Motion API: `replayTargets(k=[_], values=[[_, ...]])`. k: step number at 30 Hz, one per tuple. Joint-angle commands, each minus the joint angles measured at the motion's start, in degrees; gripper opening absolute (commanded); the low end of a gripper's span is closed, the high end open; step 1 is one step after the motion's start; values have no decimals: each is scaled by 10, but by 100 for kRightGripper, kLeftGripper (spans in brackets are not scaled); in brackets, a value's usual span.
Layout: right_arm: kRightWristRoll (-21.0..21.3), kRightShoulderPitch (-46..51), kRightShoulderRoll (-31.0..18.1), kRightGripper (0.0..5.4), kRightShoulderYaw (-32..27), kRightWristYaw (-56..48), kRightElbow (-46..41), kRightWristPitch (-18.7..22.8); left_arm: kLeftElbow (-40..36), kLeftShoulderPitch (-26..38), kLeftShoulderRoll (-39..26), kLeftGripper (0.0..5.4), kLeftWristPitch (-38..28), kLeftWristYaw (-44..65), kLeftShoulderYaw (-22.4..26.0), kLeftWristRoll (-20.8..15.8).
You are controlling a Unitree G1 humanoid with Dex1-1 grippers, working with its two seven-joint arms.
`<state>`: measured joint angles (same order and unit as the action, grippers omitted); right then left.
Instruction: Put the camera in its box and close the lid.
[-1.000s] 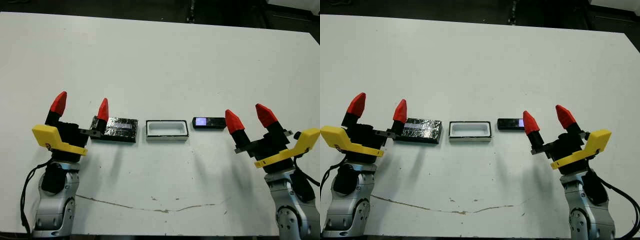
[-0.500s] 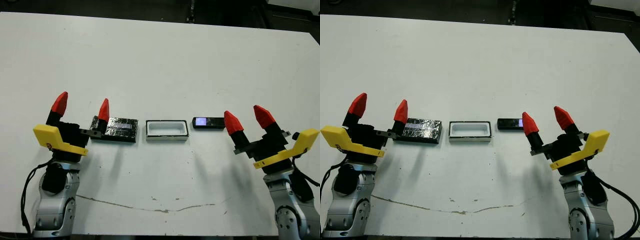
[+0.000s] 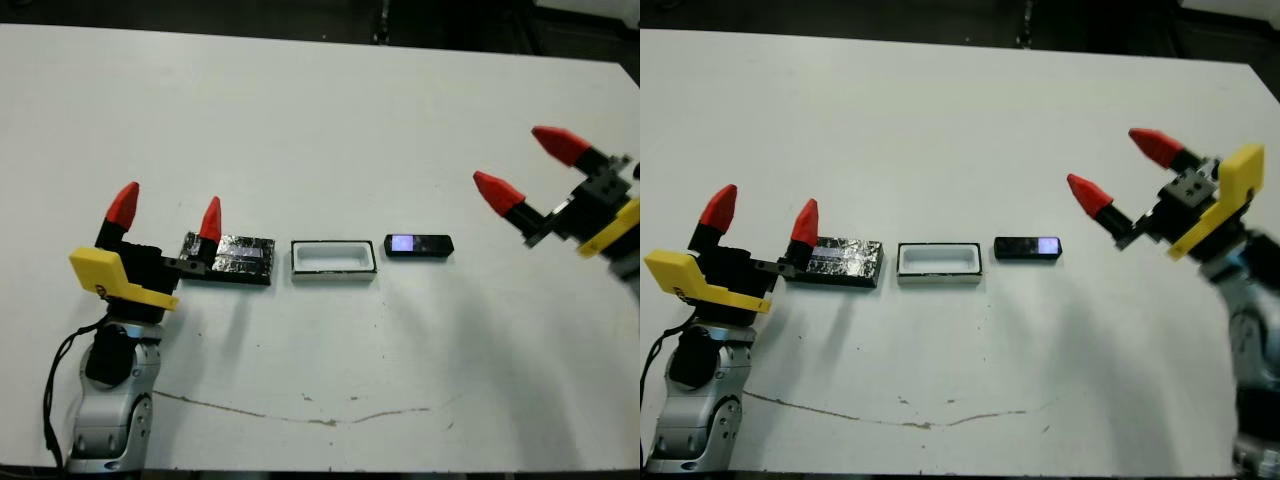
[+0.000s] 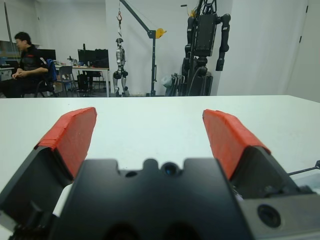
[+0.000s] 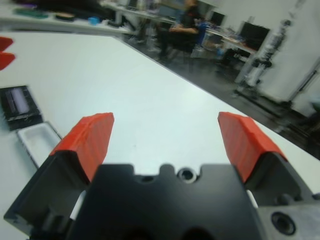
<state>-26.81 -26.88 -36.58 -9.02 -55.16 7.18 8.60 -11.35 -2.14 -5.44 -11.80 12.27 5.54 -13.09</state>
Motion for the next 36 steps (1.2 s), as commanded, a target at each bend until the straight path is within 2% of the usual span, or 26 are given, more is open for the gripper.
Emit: replayTargets(k=[1, 9, 14, 17, 23, 33, 36], values=[[34, -62, -23, 539, 46, -74, 74, -7, 3, -4, 0, 540, 4, 1, 1, -2], [122, -187, -23, 539, 148, -241, 235, -41, 3, -7, 0, 540, 3, -1, 3, 0], [157, -231, -2, 539, 183, -314, 329, -88, 1, -8, 0, 540, 6, -2, 2, 1], [193, -249, 7, 539, 205, -326, 366, -122, 6, -7, 0, 540, 0, -1, 3, 3], [236, -270, 34, 539, 234, -332, 417, -92, 5, -8, 1, 540, 4, 0, 3, -1], [282, -272, 49, 539, 252, -319, 426, -92, 8, -8, -1, 540, 1, 3, 3, 1], [288, -267, 52, 539, 252, -313, 428, -80, 4, -9, 0, 540, 5, 0, 1, 5]])
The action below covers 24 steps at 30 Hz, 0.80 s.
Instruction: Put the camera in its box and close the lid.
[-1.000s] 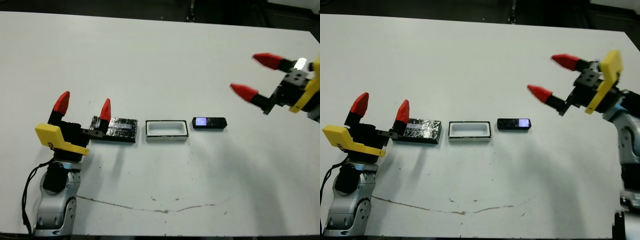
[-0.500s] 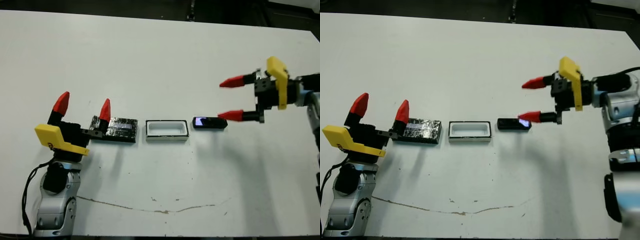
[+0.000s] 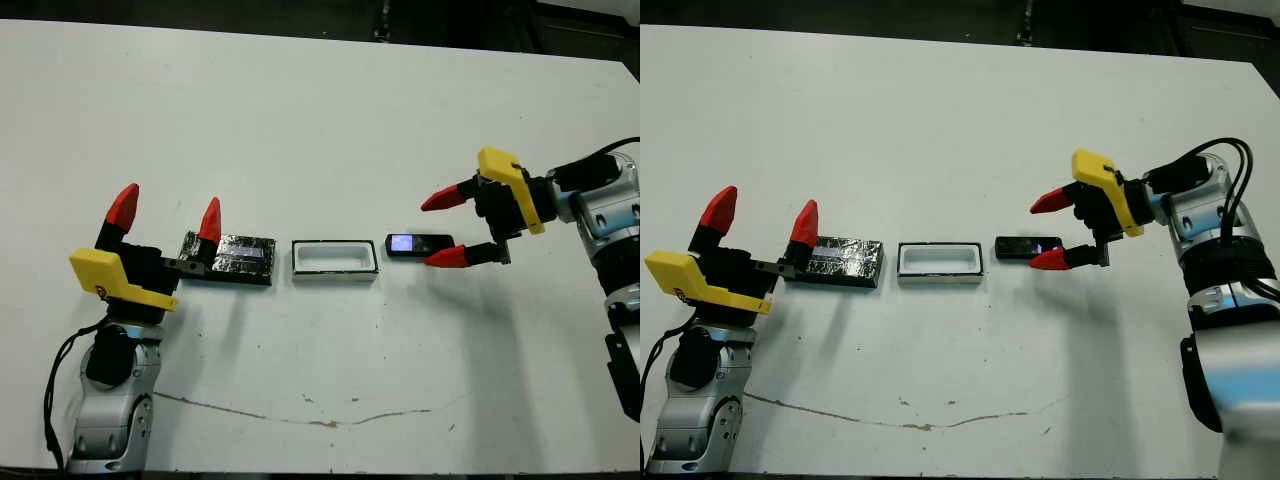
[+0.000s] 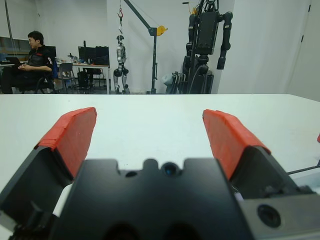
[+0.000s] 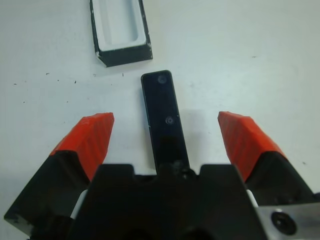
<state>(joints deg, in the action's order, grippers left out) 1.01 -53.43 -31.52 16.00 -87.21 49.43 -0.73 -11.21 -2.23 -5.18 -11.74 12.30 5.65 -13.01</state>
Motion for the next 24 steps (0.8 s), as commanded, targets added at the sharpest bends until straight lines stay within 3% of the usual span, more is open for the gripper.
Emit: replayTargets(k=[1, 7, 11, 24], values=[[11, 0, 2, 539, 2, 10, 3, 19, 2, -8, -3, 540, 4, 0, -1, 4], [17, 13, 4, 539, 1, 19, -10, 1, 6, -9, -4, 540, -1, 4, -1, 4], [24, 15, 6, 511, 6, 24, -16, 31, 6, -9, -2, 540, 1, 3, -2, 3], [15, 50, 5, 317, -1, 48, -65, 63, 7, -9, -4, 540, -2, 4, -1, 4]])
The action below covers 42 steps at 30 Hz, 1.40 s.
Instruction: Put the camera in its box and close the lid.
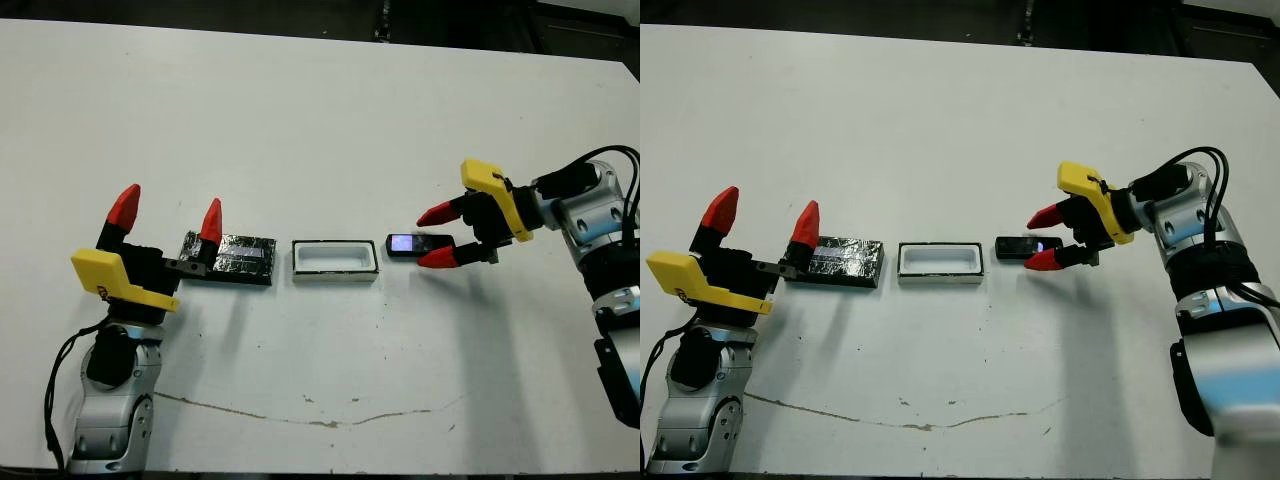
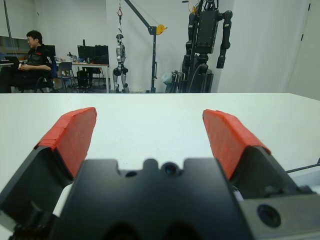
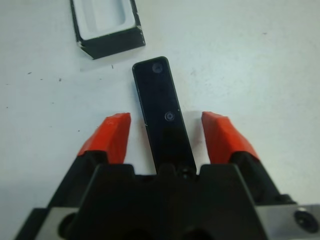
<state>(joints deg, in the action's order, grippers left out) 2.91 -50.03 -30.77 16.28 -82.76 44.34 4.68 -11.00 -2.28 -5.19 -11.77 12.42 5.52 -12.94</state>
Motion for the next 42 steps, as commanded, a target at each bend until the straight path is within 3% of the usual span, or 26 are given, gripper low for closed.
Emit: replayTargets(k=[1, 10, 16, 26, 30, 37, 42], values=[[-5, 18, -2, 300, -4, 2, -16, 4, 5, -8, -3, 540, -1, 3, 0, 3], [-7, 34, -2, 167, 3, -7, -17, -9, 2, -8, -2, 540, 4, 4, 3, -6], [-5, 56, -11, 167, 9, 0, -63, 7, 1, -7, -2, 540, 4, 4, 3, -6], [-43, 106, -25, 167, -42, 50, -168, -2, 5, -6, -4, 540, 0, 6, 3, -6], [-64, 99, -32, 167, -58, 45, -200, 26, 4, -7, -4, 540, 2, 3, 3, -2], [-101, 39, -30, 167, -65, 7, -166, 59, 6, -8, -3, 540, -3, 6, 2, -2], [-103, 2, -12, 167, -49, -16, -143, 69, 8, -7, -3, 540, -5, 7, 2, -1]])
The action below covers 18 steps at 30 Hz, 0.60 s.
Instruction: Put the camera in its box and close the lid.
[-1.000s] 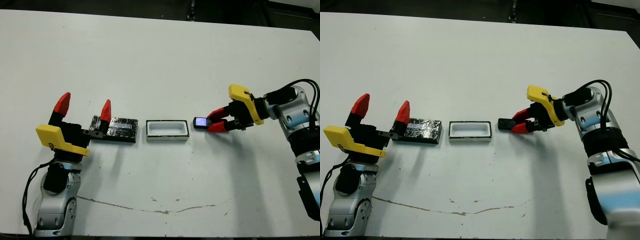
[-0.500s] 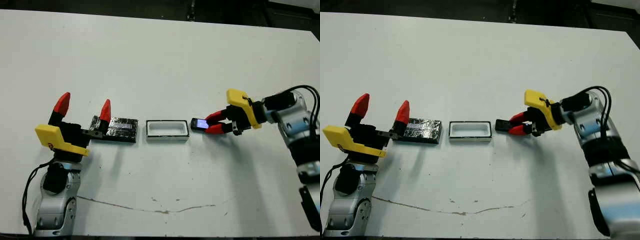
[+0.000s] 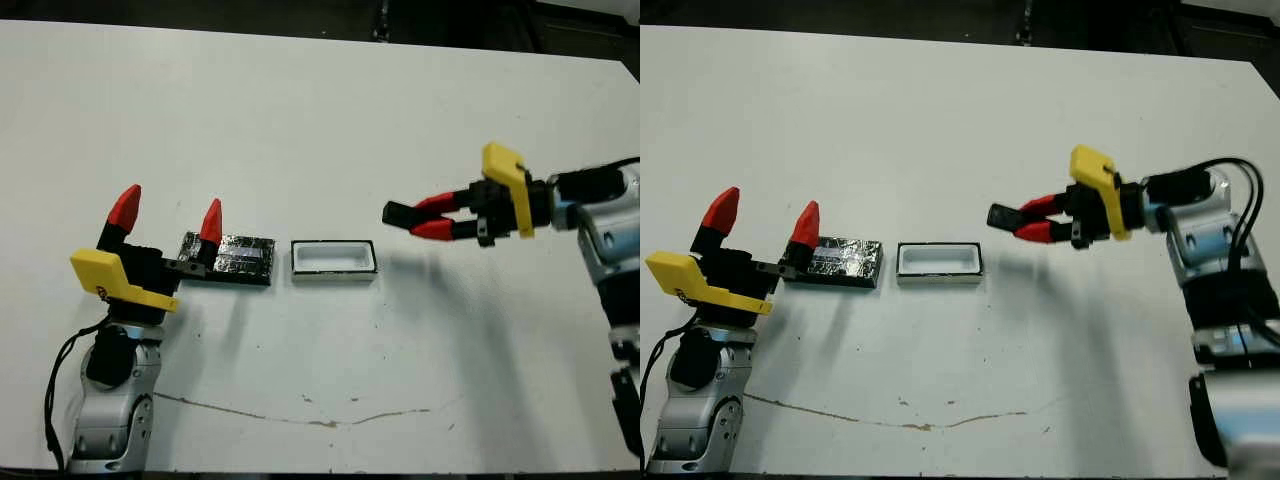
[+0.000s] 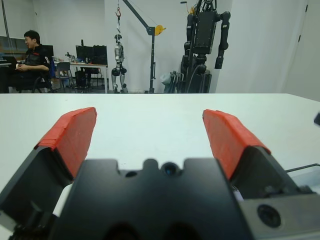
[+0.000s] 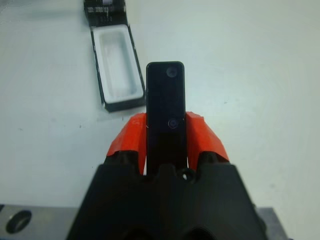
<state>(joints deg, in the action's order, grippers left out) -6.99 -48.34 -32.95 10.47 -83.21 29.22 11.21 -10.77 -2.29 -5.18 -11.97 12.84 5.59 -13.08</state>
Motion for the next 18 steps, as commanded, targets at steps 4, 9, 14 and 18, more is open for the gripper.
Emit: replayTargets(k=[4, 9, 14, 18], values=[[2, -31, 27, 167, 33, -22, 9, 15, 1, -9, -1, 540, 3, -3, -1, 5], [9, -48, 61, 167, 58, -26, 23, -4, 0, -11, -1, 540, 5, 1, -3, 1], [16, -55, 88, 167, 78, -22, 22, 4, -2, -13, -1, 540, 4, -1, -4, 6], [8, -49, 111, 167, 78, -21, 28, 1, 1, -13, 0, 540, -1, 1, -5, 6]])
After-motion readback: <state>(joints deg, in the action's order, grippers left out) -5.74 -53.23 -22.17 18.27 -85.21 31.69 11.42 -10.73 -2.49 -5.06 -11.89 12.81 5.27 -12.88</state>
